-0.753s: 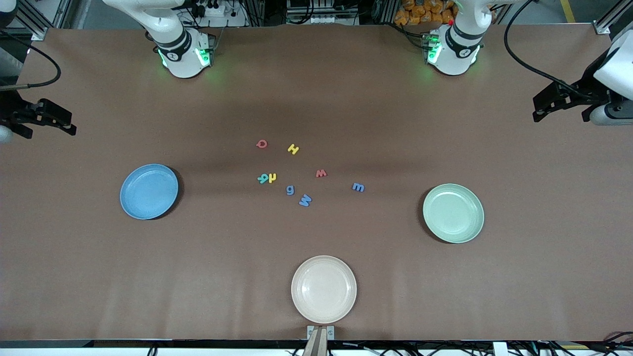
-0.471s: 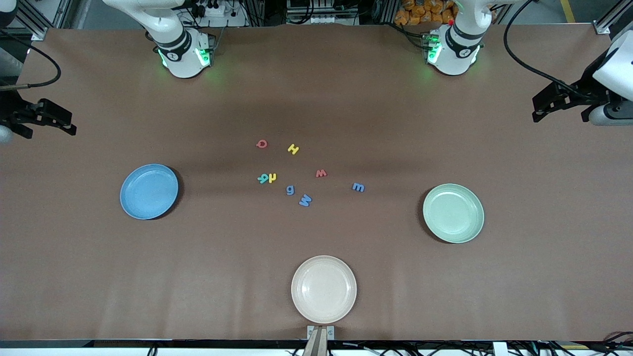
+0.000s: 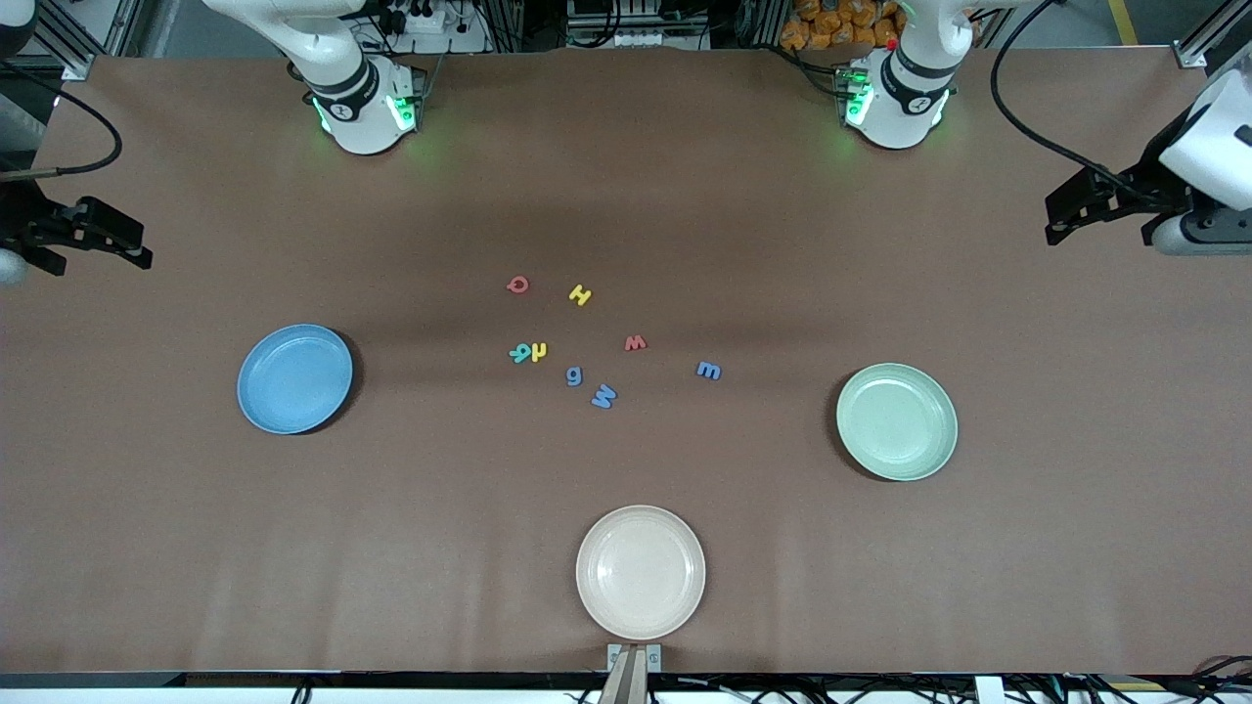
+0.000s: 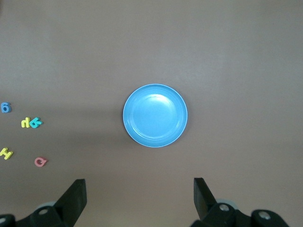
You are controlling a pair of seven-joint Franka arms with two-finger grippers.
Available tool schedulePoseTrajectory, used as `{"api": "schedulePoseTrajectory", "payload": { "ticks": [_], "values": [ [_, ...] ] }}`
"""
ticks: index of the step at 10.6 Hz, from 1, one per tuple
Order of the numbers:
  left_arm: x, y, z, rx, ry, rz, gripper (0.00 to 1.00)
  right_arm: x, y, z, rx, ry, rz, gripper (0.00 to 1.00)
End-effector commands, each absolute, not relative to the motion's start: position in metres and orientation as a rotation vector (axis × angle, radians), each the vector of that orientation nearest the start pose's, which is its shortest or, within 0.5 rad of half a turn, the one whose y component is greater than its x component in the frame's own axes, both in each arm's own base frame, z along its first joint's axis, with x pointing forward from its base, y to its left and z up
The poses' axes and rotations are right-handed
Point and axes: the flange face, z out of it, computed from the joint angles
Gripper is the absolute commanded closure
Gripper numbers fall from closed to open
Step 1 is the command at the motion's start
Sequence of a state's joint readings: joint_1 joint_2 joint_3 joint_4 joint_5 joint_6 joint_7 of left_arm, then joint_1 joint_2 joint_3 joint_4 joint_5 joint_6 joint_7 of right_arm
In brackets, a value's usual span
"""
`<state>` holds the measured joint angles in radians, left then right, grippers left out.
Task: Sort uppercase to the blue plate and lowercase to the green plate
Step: 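Move both grippers from rest toward the scattered foam letters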
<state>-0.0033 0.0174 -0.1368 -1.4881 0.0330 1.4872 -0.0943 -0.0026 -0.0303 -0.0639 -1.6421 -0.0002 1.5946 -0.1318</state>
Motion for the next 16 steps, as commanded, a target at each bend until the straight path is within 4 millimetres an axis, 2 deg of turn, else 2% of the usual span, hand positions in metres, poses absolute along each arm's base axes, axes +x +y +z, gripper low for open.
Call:
{"api": "schedulePoseTrajectory", "payload": {
  "ticks": [1,4,6,8,10,11,13,15,16],
  "values": [
    [0.551,-0.08,0.641,-3.106,0.137,0.047,0.0,0.54,-0.042,0.611,-3.116,-0.083,0.011,0.0],
    [0.563,-0.088,0.616,-3.179,0.146,0.099,0.0,0.541,-0.036,0.609,-3.117,-0.099,0.018,0.0],
    [0.563,-0.111,0.593,-3.176,0.201,0.096,0.0,0.543,-0.032,0.607,-3.116,-0.111,0.021,0.0],
    [0.561,-0.139,0.573,-3.174,0.246,0.091,0.0,0.545,-0.019,0.602,-3.115,-0.125,0.038,0.0],
    [0.564,-0.156,0.542,-3.174,0.288,0.107,0.0,0.547,-0.006,0.598,-3.114,-0.118,0.048,0.0],
    [0.564,-0.17,0.527,-3.174,0.325,0.1,0.0,0.55,0.007,0.593,-3.114,-0.137,0.066,0.0],
    [0.565,-0.203,0.496,-3.182,0.408,0.107,0.0,0.551,0.035,0.584,-3.121,-0.039,0.095,0.0],
    [0.565,-0.229,0.461,-3.189,0.464,0.116,0.0,0.551,0.066,0.562,-3.126,-0.011,0.109,0.0],
    [0.556,-0.249,0.445,-3.186,0.487,0.087,0.0,0.548,0.089,0.55,-3.129,0.031,0.105,0.0]
  ]
}}
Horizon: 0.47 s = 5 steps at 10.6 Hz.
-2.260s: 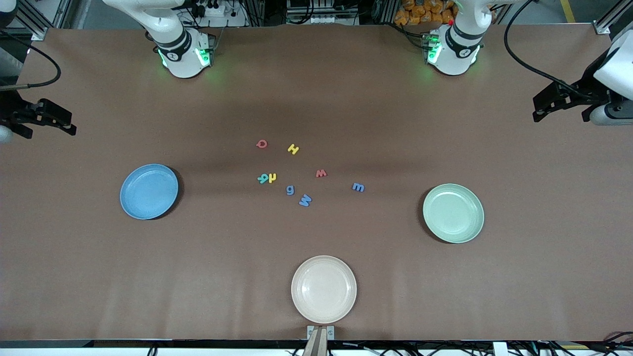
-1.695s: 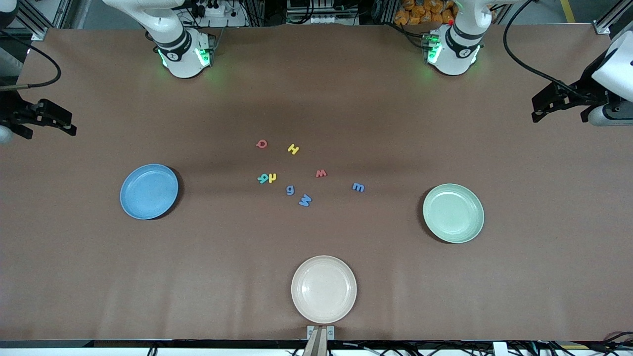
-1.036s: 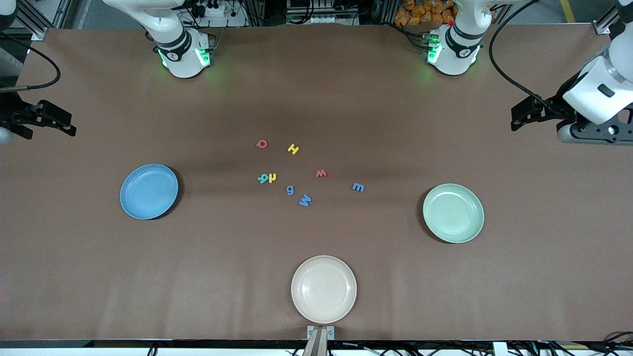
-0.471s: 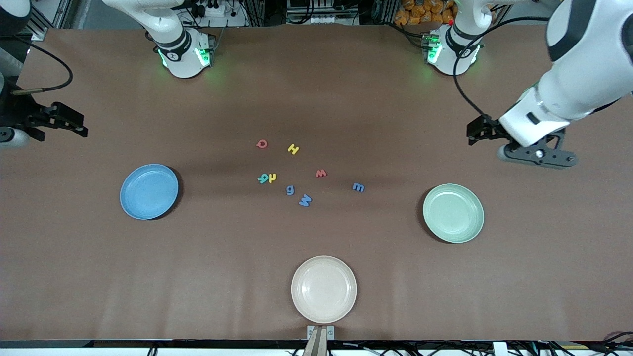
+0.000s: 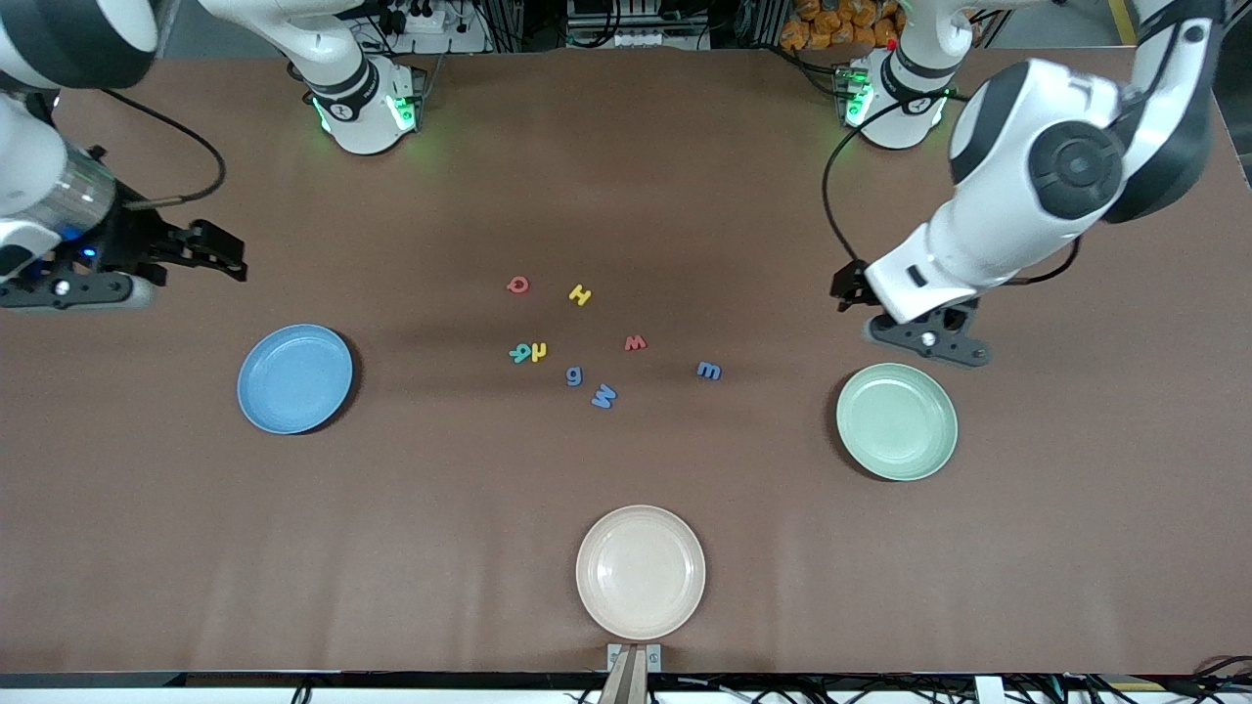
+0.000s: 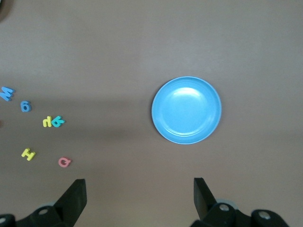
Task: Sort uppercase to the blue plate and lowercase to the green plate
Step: 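Move both grippers from rest toward the scattered foam letters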
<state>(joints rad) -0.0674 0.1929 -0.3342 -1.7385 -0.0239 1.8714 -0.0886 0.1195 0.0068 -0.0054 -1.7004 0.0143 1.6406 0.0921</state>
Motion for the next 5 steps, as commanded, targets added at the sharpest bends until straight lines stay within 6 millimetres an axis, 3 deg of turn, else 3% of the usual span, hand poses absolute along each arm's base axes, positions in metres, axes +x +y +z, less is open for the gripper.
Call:
{"api": "schedulePoseTrajectory", "payload": {
  "ticks": [1,3,5],
  "values": [
    [0.55,-0.259,0.426,-3.193,0.431,0.068,0.0,0.545,0.113,0.533,-3.132,0.066,0.099,0.0],
    [0.54,-0.289,0.389,-3.198,0.428,0.104,0.0,0.539,0.137,0.483,-3.13,0.045,0.062,0.0],
    [0.543,-0.3,0.352,-3.205,0.448,0.149,0.0,0.528,0.159,0.444,-3.125,0.08,0.04,0.0]
  ]
}}
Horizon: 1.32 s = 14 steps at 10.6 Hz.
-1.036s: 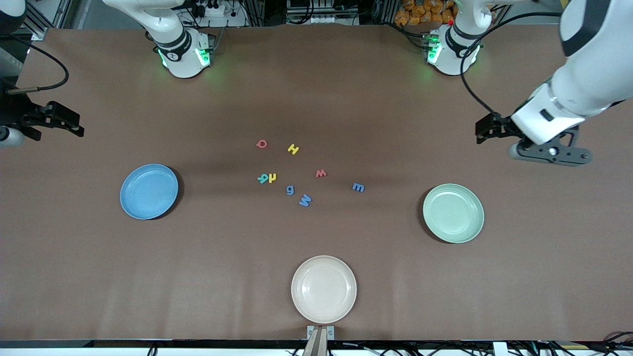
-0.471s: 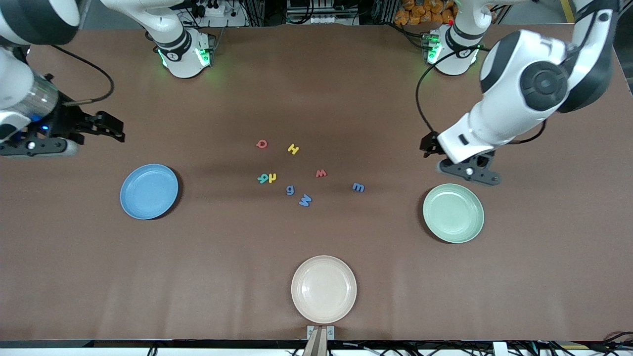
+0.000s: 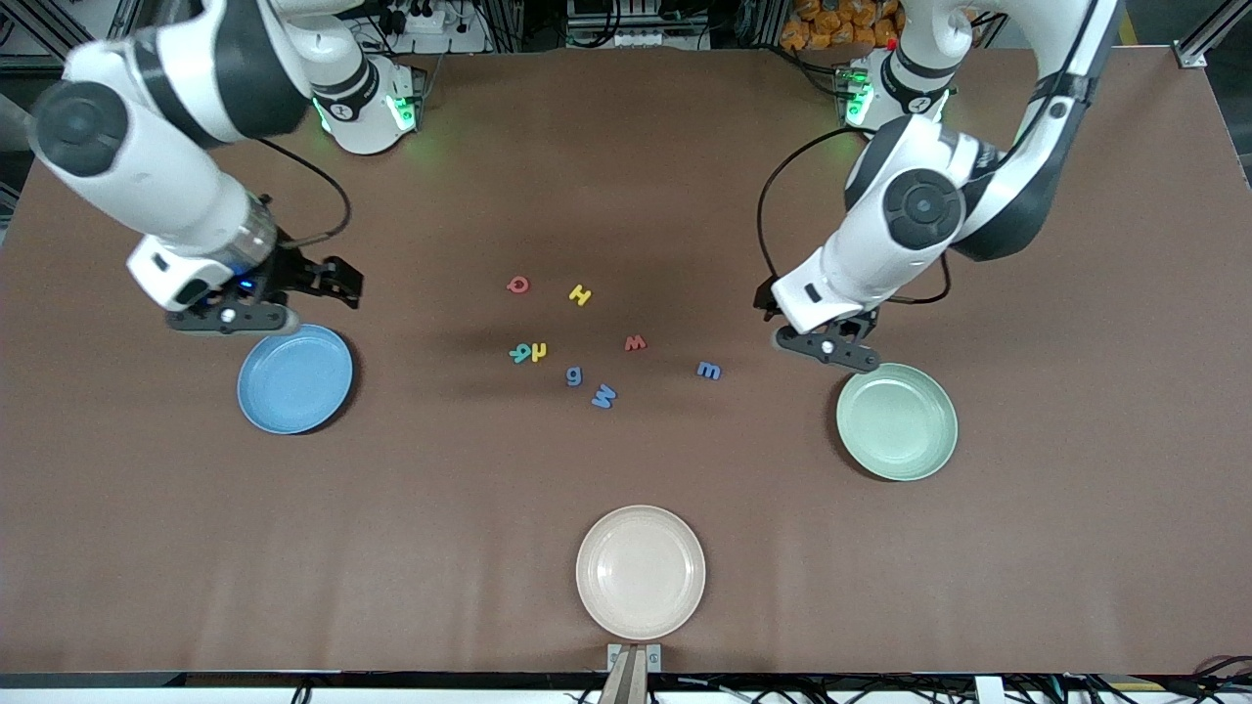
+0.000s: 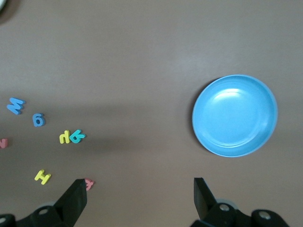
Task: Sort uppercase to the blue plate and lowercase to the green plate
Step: 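Move both grippers from rest toward the scattered foam letters, then grasp the blue letter m with the left gripper while the right gripper grasps pink a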
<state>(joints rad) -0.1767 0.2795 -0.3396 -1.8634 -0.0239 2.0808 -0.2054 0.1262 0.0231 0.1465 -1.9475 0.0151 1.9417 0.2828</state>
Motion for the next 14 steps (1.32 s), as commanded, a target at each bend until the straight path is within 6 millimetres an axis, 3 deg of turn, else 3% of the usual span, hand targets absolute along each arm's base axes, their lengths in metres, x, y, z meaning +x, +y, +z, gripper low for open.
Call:
{"api": "schedulePoseTrajectory", "payload": {
  "ticks": [1,3,5,6,10,14],
  "values": [
    [0.542,-0.308,0.334,-3.187,0.48,0.159,0.0,0.521,0.18,0.42,-3.124,0.098,0.044,0.0],
    [0.538,-0.325,0.307,-3.17,0.522,0.16,0.0,0.509,0.212,0.358,-3.098,0.174,0.038,0.0],
    [0.525,-0.355,0.285,-3.158,0.474,0.152,0.0,0.492,0.238,0.318,-3.071,0.243,0.039,0.0],
    [0.518,-0.37,0.268,-3.127,0.44,0.129,0.0,0.49,0.241,0.301,-3.071,0.265,0.083,0.0],
    [0.512,-0.398,0.238,-3.084,0.353,0.105,0.0,0.48,0.253,0.247,-3.069,0.386,0.228,0.0],
    [0.5,-0.414,0.213,-3.104,0.305,0.074,0.0,0.453,0.287,0.228,-3.06,0.447,0.253,0.0]
  ]
}}
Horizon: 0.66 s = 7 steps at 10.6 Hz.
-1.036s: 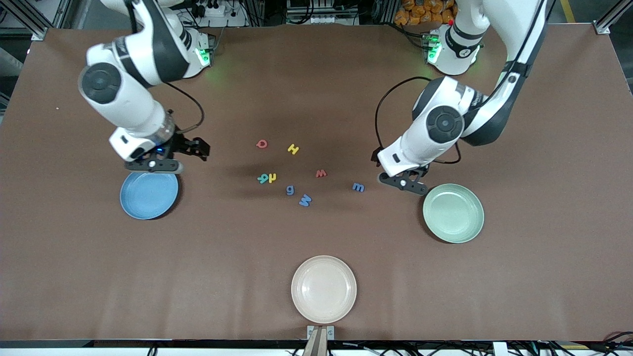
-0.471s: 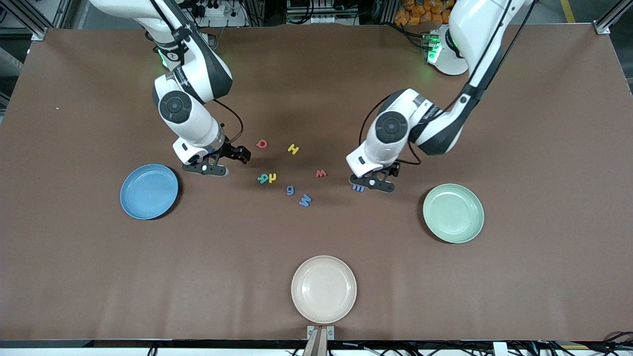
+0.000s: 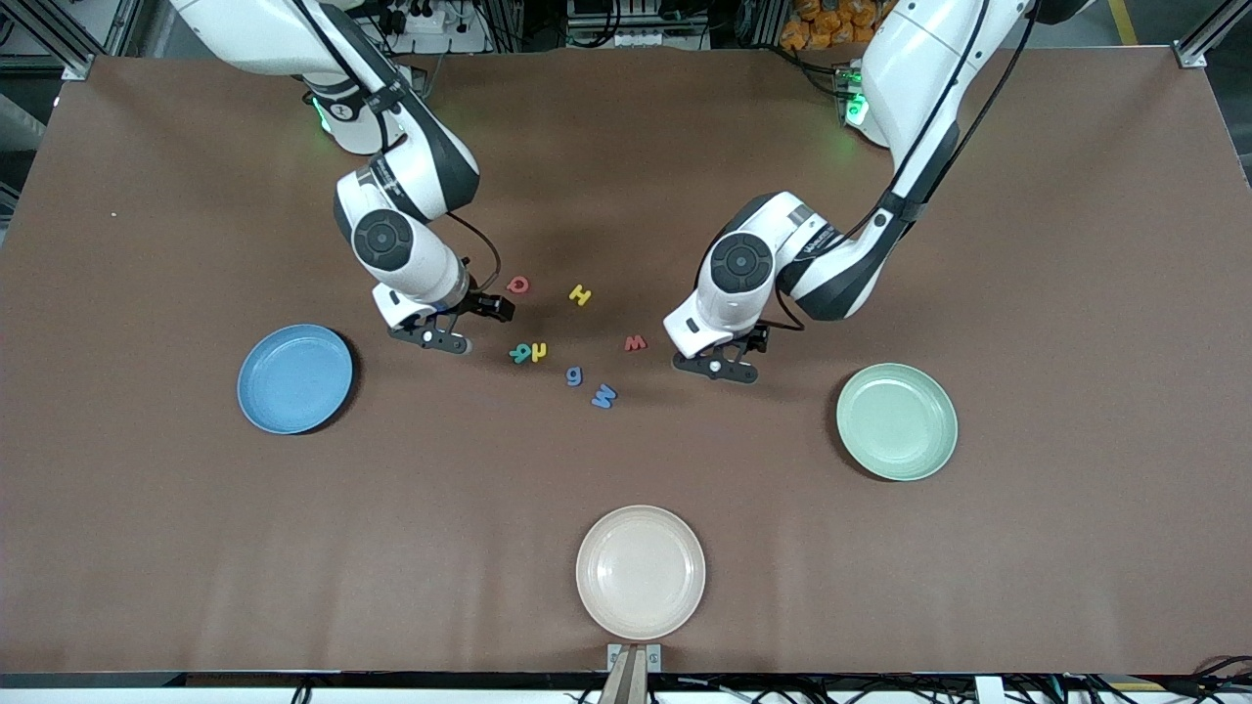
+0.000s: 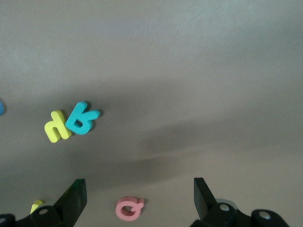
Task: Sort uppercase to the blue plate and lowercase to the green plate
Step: 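Grasp the blue letter m with the left gripper while the right gripper grasps pink a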
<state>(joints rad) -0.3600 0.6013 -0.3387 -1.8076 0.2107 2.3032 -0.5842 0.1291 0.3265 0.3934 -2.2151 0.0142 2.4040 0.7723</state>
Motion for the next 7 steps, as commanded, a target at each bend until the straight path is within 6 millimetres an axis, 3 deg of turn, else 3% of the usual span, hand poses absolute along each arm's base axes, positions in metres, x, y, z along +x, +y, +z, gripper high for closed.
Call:
{"api": "schedulePoseTrajectory", "payload": {
  "ticks": [1,7],
  "values": [
    [0.497,-0.416,0.208,-3.088,0.314,0.066,0.0,0.444,0.292,0.219,-3.078,0.414,0.269,0.0],
    [0.511,-0.399,0.191,-3.071,0.396,-0.047,0.0,0.417,0.296,0.181,-3.108,0.34,0.256,0.0]
  ]
}}
